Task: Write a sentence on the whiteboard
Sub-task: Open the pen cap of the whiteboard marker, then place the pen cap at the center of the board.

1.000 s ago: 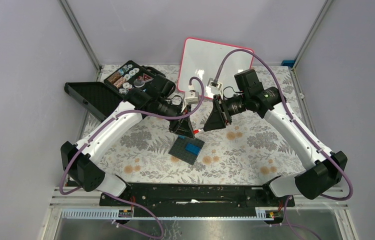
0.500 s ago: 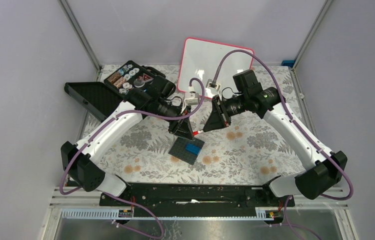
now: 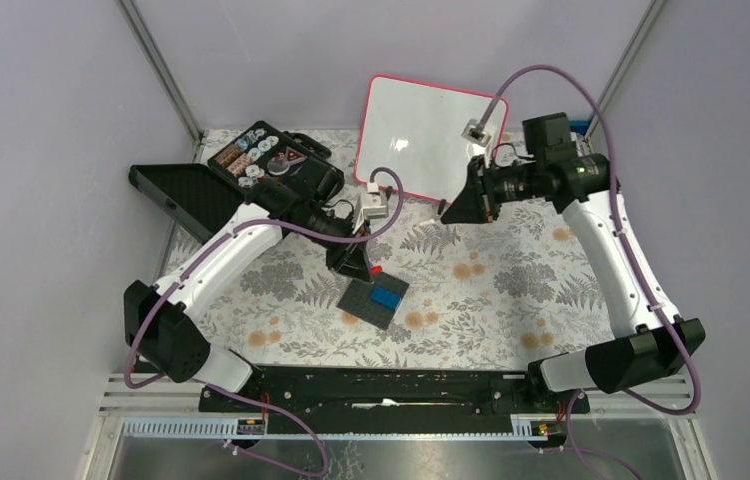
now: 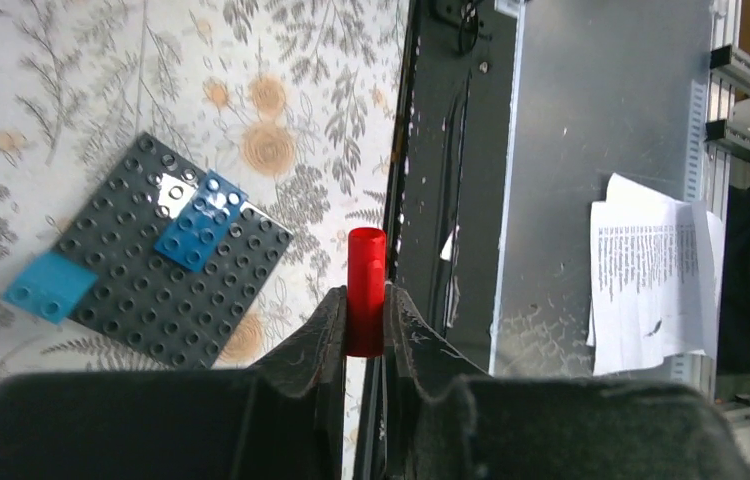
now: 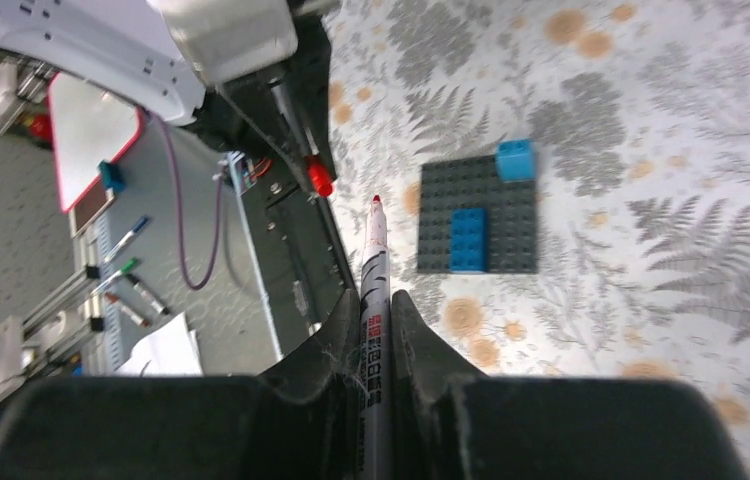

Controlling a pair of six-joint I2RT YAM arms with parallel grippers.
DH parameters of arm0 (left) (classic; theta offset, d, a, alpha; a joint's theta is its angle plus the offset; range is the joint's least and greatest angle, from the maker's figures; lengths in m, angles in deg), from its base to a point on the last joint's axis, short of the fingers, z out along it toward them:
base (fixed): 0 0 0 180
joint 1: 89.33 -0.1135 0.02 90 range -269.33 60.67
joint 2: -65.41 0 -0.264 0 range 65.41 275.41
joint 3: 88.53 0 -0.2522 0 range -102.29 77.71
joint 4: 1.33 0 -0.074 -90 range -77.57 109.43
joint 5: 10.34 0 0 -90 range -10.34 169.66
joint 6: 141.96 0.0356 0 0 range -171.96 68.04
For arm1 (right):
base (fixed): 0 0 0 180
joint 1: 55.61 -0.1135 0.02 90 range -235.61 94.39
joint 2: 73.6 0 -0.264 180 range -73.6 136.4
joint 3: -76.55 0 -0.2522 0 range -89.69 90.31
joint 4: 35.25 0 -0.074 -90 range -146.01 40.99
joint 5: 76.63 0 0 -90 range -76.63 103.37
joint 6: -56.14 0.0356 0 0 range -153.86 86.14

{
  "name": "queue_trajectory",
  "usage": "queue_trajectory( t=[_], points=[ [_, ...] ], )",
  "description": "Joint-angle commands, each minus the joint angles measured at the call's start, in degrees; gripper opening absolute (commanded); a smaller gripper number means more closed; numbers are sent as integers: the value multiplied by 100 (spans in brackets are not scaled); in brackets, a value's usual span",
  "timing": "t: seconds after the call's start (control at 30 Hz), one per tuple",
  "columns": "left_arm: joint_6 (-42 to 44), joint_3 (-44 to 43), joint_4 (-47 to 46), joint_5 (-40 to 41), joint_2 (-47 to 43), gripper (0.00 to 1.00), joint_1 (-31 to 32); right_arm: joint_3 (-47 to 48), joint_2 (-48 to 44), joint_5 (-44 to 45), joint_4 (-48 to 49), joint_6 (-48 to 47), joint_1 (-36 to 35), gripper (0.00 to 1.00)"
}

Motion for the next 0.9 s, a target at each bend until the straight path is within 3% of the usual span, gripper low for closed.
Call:
queue_trajectory(
  t=[0.0, 0.17, 0.4, 0.57, 0.87],
  points=[
    [329, 153, 253, 238, -10, 0, 14, 584, 49, -77, -429, -469, 401, 0],
    [593, 446, 342, 842, -52, 0, -111, 456, 33, 15, -469, -541, 703, 0],
    [715, 1084, 122, 2550, -241, 0, -374, -531, -225, 167, 333, -78, 817, 0],
    [771, 1997, -469, 3608, -449, 0, -692, -1029, -229, 171, 585, 82, 823, 0],
    [942, 2723, -1313, 4387, -85, 0, -1333, -1572, -318, 460, 914, 184, 888, 0]
  ],
)
